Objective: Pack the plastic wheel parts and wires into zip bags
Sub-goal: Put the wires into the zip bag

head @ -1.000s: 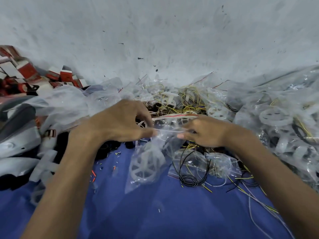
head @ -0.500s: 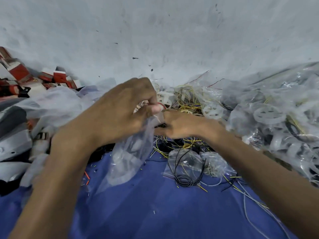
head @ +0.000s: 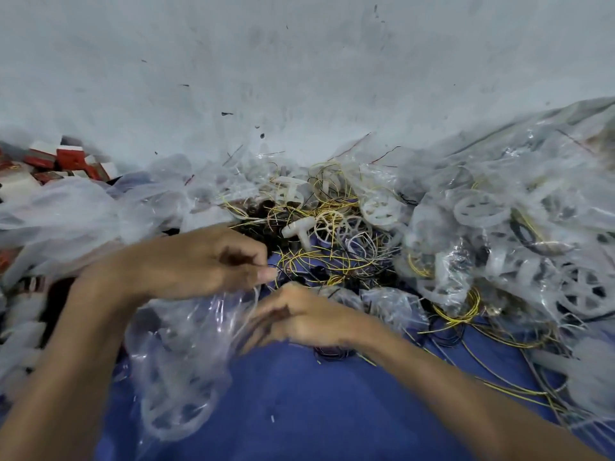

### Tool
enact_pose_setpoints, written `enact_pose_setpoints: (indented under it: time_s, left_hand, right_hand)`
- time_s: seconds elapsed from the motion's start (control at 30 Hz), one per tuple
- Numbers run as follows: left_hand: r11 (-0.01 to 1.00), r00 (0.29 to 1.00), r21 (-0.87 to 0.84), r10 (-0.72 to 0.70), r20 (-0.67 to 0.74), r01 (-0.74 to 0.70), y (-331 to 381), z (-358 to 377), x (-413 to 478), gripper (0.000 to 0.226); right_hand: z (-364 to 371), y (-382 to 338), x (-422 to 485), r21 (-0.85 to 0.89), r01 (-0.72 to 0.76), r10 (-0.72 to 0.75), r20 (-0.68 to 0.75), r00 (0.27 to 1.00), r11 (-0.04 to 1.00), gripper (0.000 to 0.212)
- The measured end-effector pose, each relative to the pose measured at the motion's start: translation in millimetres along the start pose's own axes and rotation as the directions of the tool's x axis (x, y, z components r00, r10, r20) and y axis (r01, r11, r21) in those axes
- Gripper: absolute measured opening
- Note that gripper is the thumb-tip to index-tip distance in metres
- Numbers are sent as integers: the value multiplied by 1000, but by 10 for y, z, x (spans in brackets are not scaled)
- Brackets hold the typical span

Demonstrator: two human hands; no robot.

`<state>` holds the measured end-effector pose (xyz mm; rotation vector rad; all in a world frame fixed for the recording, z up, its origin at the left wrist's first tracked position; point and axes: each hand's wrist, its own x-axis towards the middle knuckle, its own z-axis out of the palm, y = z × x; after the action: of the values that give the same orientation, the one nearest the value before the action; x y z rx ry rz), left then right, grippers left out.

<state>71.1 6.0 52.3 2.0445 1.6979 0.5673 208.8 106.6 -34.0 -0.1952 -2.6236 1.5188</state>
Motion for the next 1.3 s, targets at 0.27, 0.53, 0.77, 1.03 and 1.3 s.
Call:
enact_pose_setpoints:
  time_s: [0.27, 0.53, 0.77, 1.03, 1.3]
  left_hand:
    - [998, 999, -42, -41, 25, 42, -105, -70, -74, 31]
    - [998, 999, -69, -9, -31, 7, -227, -97, -69, 26]
    - [999, 981, 27, -12, -195, 17, -294, -32, -27, 40]
    - [999, 998, -30, 20, -54, -22, -289, -41, -5, 32]
    - [999, 999, -24, 25, -25, -26, -348, -72, -16, 56]
  right_hand:
    - [-1395, 890, -388, -592, -806, 216, -791, 572, -31, 35]
    - [-2224, 796, -1055, -579, -679, 151, -700, 698, 451, 20]
    - [-1860, 909, -869, -623, -641, -92, -746, 660, 448, 17]
    - [-1017, 816, -1450, -415, -888, -92, -910, 405, 199, 34]
    - [-832, 1021, -1405, -438, -814, 45, -871, 489, 380, 35]
